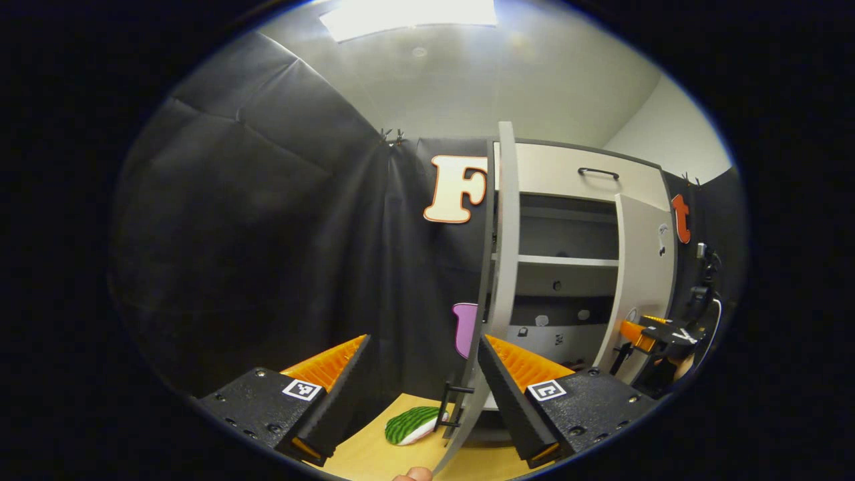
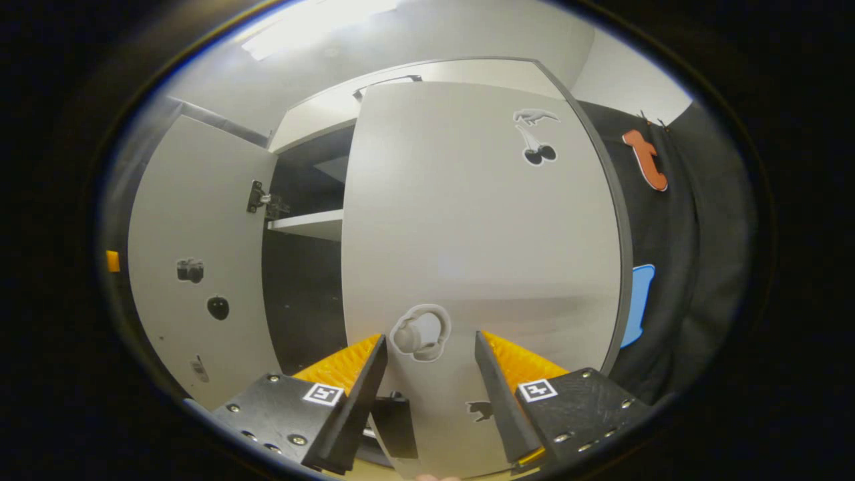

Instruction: Grab one shoe with the right hand and put it into the shoe cabinet, grab the other shoe with the left hand and put it into the shoe cabinet; then close the right door with the right hand and the left door with the left hand.

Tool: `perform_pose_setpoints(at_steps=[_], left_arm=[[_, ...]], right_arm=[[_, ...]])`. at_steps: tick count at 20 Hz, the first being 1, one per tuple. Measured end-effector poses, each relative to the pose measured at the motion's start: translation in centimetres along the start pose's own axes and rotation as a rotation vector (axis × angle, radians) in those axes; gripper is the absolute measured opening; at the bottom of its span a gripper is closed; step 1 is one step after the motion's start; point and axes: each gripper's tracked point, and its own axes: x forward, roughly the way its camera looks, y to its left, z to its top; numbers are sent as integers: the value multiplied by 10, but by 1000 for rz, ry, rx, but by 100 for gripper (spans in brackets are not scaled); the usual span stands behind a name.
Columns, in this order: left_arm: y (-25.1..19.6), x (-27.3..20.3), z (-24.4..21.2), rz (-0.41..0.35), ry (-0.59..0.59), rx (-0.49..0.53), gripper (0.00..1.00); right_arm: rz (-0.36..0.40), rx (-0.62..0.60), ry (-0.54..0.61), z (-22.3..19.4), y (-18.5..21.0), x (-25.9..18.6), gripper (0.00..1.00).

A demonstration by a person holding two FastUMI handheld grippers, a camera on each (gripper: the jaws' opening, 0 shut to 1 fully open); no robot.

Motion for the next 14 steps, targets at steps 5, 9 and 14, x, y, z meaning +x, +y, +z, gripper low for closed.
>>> perform_pose_setpoints(at_steps=[5, 9, 14], left_arm=[[6, 25, -25, -28, 49, -10, 93], [4, 28, -35, -71, 64, -2, 93], [-10, 36, -38, -112, 73, 22, 94]], right_arm=[[-26, -62, -2, -3, -1, 4, 77], [-47, -71, 4, -3, -2, 4, 77], [-94, -90, -26, 8, -15, -12, 80]])
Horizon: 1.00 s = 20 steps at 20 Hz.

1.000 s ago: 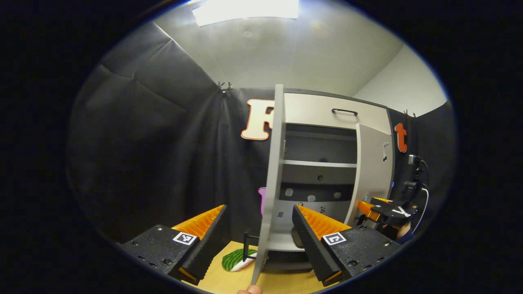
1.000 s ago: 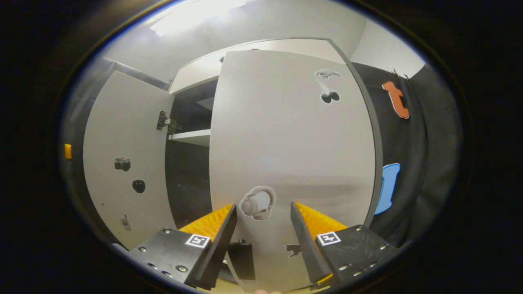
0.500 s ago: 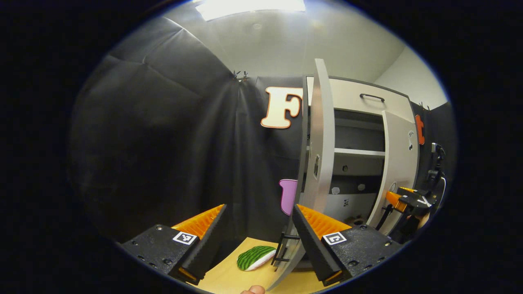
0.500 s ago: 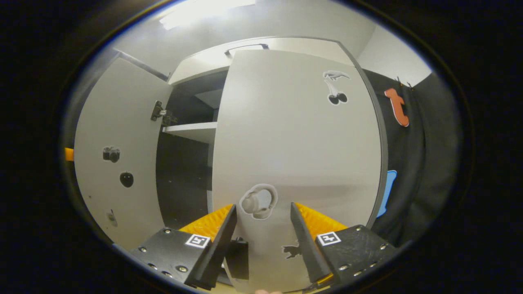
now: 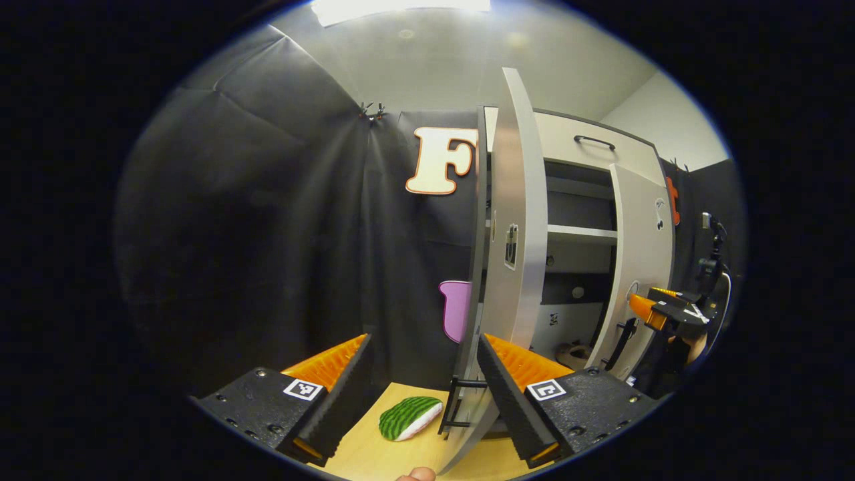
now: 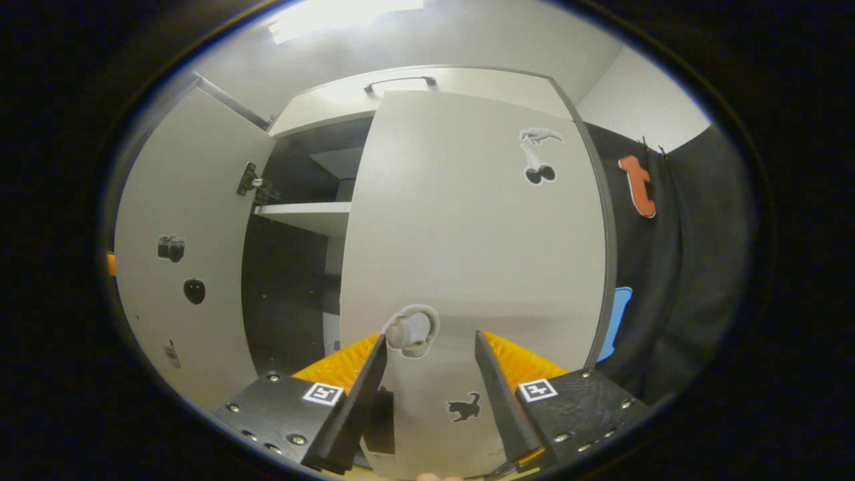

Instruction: Grab one shoe with the right hand and put it into the shoe cabinet, grab the other shoe with the left hand and put it into the shoe cabinet; then close the right door with the right hand and the left door with the left hand.

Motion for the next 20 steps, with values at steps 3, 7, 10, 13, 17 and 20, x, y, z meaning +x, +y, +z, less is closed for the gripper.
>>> perform_pose_setpoints(at_steps=[3, 7, 10, 13, 17, 20], left_arm=[[-8, -3, -1, -46, 8, -12, 90], [-41, -2, -3, -134, 10, -20, 95], [-64, -2, -5, -199, 11, -21, 95], [-92, 5, -7, -263, 13, -45, 95], [-125, 14, -9, -323, 5, -45, 95], [-152, 25, -10, -364, -8, -12, 90]], right_arm=[[-13, 3, 1, 3, -6, -11, 80], [-30, -11, -5, 11, -16, -27, 80], [-49, -15, -9, 17, -26, -40, 80], [-71, -14, -8, 22, -38, -54, 80], [-114, -36, -4, 25, -60, -72, 80], [-141, -33, -4, 28, -75, -82, 80]])
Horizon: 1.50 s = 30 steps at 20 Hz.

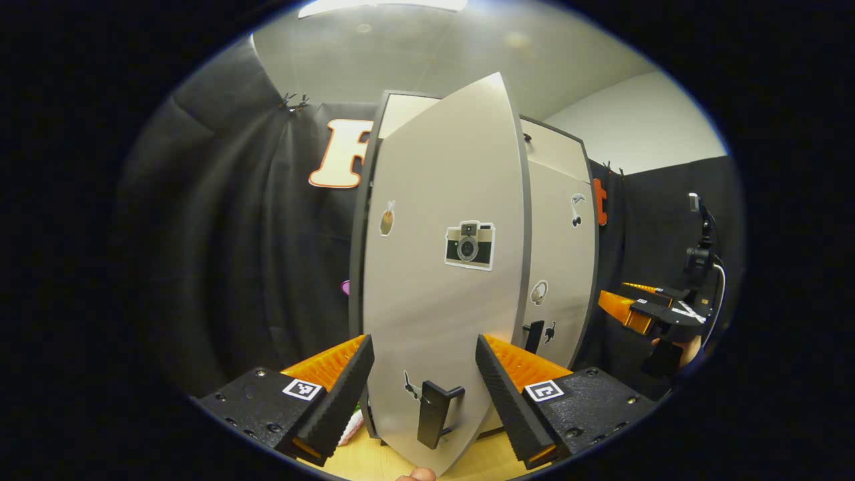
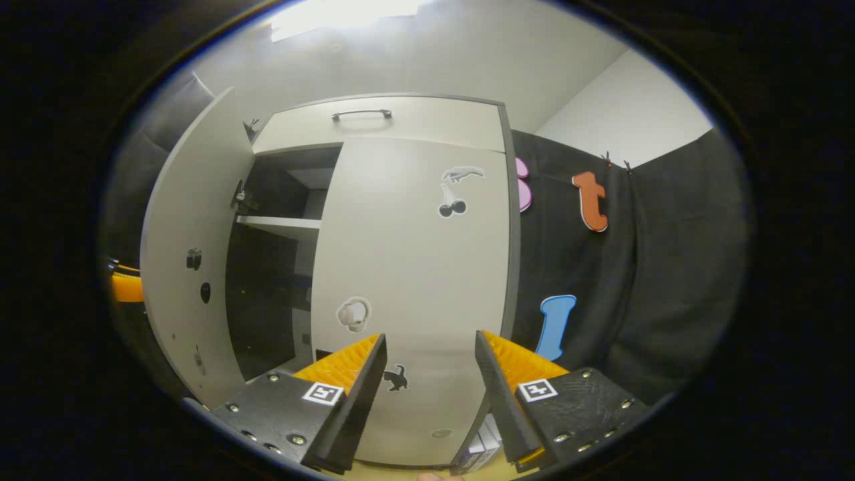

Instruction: Grab one shoe with the right hand and put it into the shoe cabinet, grab the other shoe with the left hand and put it into the shoe cabinet; then close the right door with the right hand and the left door with the left hand.

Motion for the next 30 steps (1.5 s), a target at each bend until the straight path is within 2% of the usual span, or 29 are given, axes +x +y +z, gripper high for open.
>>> perform_pose_setpoints(at_steps=[1, 3, 4, 5, 6, 7, 8, 11, 12, 17, 23, 24, 27, 28, 30], left_arm=[[-9, 8, -1, -22, -1, -1, 95], [-25, 25, -5, -54, 5, -11, 95], [-29, 34, -7, -55, 7, -6, 95], [-34, 43, -9, -51, 8, 2, 91], [-38, 52, -11, -49, 10, 10, 91], [-43, 58, -15, -50, 15, 17, 95], [-47, 65, -17, -53, 19, 21, 91], [-55, 82, -23, -60, 29, 27, 91], [-57, 87, -25, -59, 32, 30, 95], [-62, 109, -31, -42, 39, 35, 95], [-57, 128, -36, -18, 47, 22, 95], [-56, 132, -37, -16, 49, 21, 95], [-55, 143, -42, -13, 53, 26, 95], [-56, 146, -43, -14, 56, 28, 96], [-56, 153, -42, -9, 52, 36, 96]], right_arm=[[-8, 0, -1, 1, -5, -4, 80], [-25, -2, -5, 5, -15, -10, 80], [-33, -4, -6, 6, -20, -13, 80], [-43, -8, -9, 8, -26, -17, 80], [-54, -13, -12, 9, -32, -21, 80], [-67, -20, -15, 11, -39, -25, 80], [-82, -30, -18, 13, -46, -29, 80], [-121, -49, -21, 15, -64, -37, 80], [-132, -51, -20, 15, -69, -40, 80], [-170, -56, -19, 14, -88, -51, 80], [-182, -38, -28, 18, -93, -53, 80], [-182, -35, -29, 19, -92, -53, 77], [-183, -17, -29, 22, -89, -54, 77], [-184, -12, -28, 22, -88, -56, 80], [-186, -4, -21, 22, -86, -61, 77]])
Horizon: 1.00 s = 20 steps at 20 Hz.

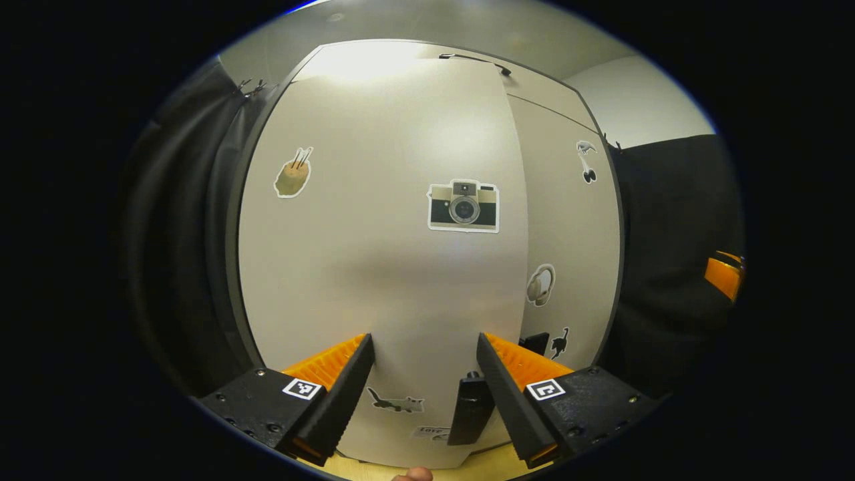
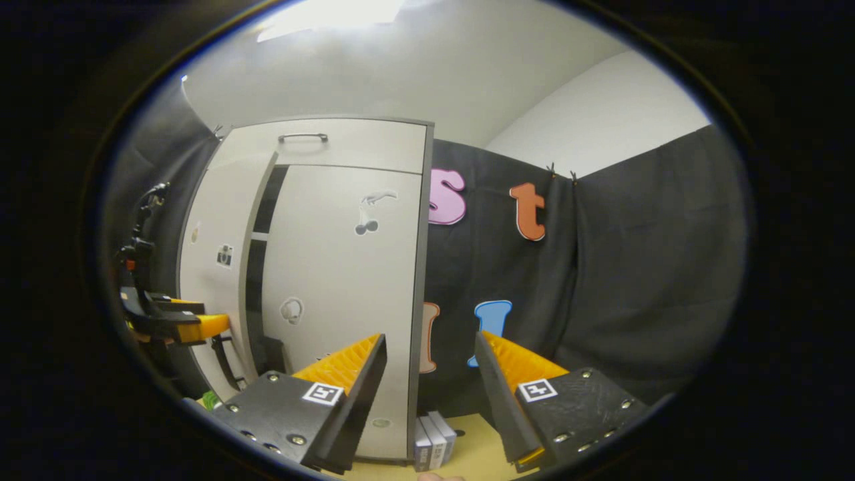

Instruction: Grab one shoe with the right hand and put it into the shoe cabinet, grab the other shoe with the left hand and put it into the shoe cabinet; then close the right door with the right hand and the left door with the left hand.

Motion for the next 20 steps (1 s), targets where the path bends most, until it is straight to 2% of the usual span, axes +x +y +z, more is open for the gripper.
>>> perform_pose_setpoints(at_steps=[1, 2, 4, 9, 11, 16, 20], left_arm=[[0, 3, -1, 5, 3, 11, 92], [0, 6, 0, 11, 3, 18, 95], [2, 10, 0, 24, 1, 19, 93], [4, 21, 0, 40, 2, 18, 95], [5, 24, 1, 44, 1, 21, 95], [6, 27, 1, 62, 5, 25, 95], [7, 13, 6, 77, 21, 23, 96]], right_arm=[[0, 1, -1, 0, 0, -4, 77], [-4, -1, -4, 0, -1, -6, 80], [-10, -6, -5, 0, -3, -9, 80], [-4, 13, 0, 2, -4, -7, 80], [6, 24, -1, 2, -2, -6, 77], [38, 31, 8, -1, 8, -5, 80], [71, 51, 8, 2, 18, -9, 77]])
